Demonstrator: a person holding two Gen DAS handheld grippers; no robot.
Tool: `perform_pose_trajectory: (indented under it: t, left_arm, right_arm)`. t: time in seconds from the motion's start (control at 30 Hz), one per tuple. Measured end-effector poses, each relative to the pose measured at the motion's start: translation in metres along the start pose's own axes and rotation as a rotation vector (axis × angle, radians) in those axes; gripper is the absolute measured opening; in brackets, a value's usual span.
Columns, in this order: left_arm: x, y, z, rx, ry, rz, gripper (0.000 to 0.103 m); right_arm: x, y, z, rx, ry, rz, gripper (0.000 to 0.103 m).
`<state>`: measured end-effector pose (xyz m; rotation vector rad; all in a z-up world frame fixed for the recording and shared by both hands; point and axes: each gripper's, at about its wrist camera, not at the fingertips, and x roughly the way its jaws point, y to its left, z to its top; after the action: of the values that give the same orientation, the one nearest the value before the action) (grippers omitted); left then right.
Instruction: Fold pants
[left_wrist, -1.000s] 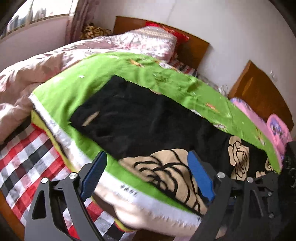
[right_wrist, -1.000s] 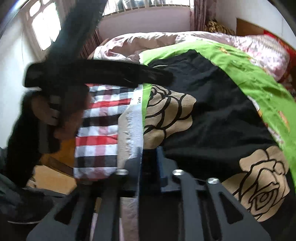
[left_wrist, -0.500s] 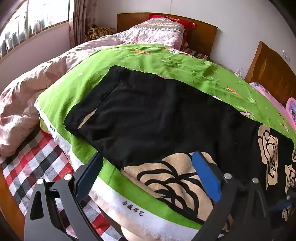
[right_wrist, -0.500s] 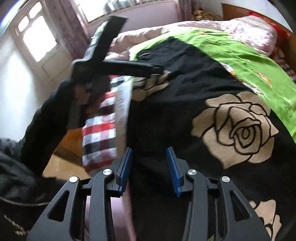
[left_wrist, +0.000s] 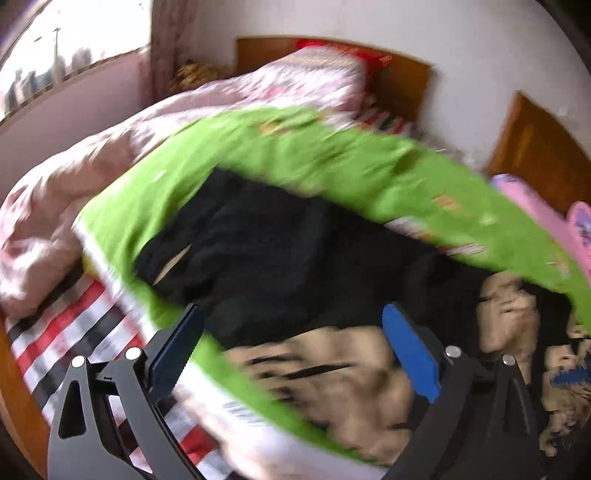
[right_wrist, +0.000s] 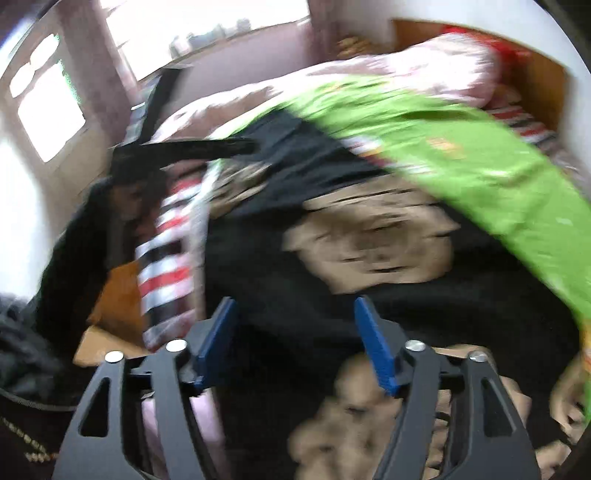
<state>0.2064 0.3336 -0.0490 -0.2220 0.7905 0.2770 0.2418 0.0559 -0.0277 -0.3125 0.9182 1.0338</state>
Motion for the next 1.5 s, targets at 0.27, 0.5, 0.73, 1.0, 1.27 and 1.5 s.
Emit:
perform_pose_trajectory:
  t: [0.27,0.5,0.73,1.0,1.27,1.5]
  left_arm:
    - [0.059,-0.093,0.023,0.229,0.169,-0.054,0.098]
    - [0.084,-0.063,0.031,0.127,0.222,-0.026,0.102]
    - [0.055,-0.094,0.017,0.228,0.148,0.044,0.101]
    - [0.068,-0.086,0.011,0.162,0.15,0.013,0.101]
    - [0.077,-0.08,0.016,0.116,0.178,-0.011,0.102]
    - [0.007,-0.014,0.008,-0.143,-0.075,-0.185,0.101]
  right_arm:
    - [-0.021,-0.084,-0.03,0.223,0.061,-0.274,0.072]
    - [-0.064,-0.11,-0.095,0.3,0.074,-0.347,0.079]
    - [-0.112,-0.105,-0.174,0.385,0.079,-0.467,0.087]
    - [-0.182,-0.102,-0.229,0.543,-0.043,-0.535,0.087]
    - [-0.18,-0.099,-0.257,0.558,-0.005,-0.6,0.088]
    - [-0.176,-0.045,-0.184,0.449,-0.178,-0.633,0.088]
